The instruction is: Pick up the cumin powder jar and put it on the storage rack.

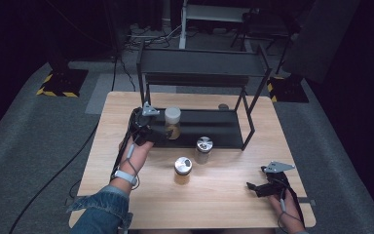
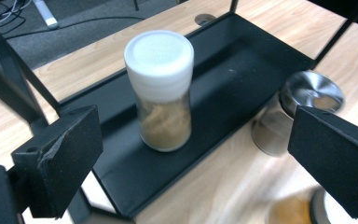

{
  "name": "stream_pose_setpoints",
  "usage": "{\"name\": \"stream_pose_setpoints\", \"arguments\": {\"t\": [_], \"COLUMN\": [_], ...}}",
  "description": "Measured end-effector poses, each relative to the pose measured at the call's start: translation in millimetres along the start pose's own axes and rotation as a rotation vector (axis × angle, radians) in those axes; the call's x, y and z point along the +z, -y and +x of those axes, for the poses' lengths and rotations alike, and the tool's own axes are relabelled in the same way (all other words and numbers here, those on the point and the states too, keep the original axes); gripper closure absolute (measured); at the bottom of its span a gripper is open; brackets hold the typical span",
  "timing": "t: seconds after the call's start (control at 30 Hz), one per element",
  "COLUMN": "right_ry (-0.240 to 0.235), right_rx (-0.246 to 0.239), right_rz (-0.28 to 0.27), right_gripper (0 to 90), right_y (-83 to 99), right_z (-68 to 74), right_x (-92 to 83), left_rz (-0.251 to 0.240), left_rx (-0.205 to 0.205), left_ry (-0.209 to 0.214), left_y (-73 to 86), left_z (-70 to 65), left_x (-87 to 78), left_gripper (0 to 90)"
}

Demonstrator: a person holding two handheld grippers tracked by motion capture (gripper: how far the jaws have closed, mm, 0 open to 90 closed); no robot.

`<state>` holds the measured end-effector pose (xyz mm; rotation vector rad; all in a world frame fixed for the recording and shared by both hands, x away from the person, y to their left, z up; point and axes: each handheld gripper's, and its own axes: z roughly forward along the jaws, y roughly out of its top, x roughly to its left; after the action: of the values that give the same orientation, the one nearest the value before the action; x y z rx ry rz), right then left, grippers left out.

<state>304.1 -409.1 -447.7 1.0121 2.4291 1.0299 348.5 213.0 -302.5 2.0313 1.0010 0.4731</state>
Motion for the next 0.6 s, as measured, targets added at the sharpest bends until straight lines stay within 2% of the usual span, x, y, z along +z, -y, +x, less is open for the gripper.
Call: {"name": "stream_pose_setpoints", "arguments": {"t": [0.2,0.4,0.6], "right_ry": [0.0,0.001,0.001], "right_rx": [0.0,0.001,0.001], "right_rz": [0.0,0.0,0.0], "right_gripper": [1.4,1.3,1.3], "right_y": [0.0,-0.1,-0.1], "right_z": [0.0,0.2,0.2], "right_x": [0.0,0.1,0.1], "left_rz": [-0.01,-0.011,0.003], "left_rx": [0.013,0.024,0.047], "left_ry": [0.001,0.009,-0.016], "left_y": [17.2,32.2,49.1], "left_z": [-4.8,-8.4,-16.2], "left_x": [-17.5,-27.1,-35.1], "left_gripper": [2.9,3.2,3.5]}}
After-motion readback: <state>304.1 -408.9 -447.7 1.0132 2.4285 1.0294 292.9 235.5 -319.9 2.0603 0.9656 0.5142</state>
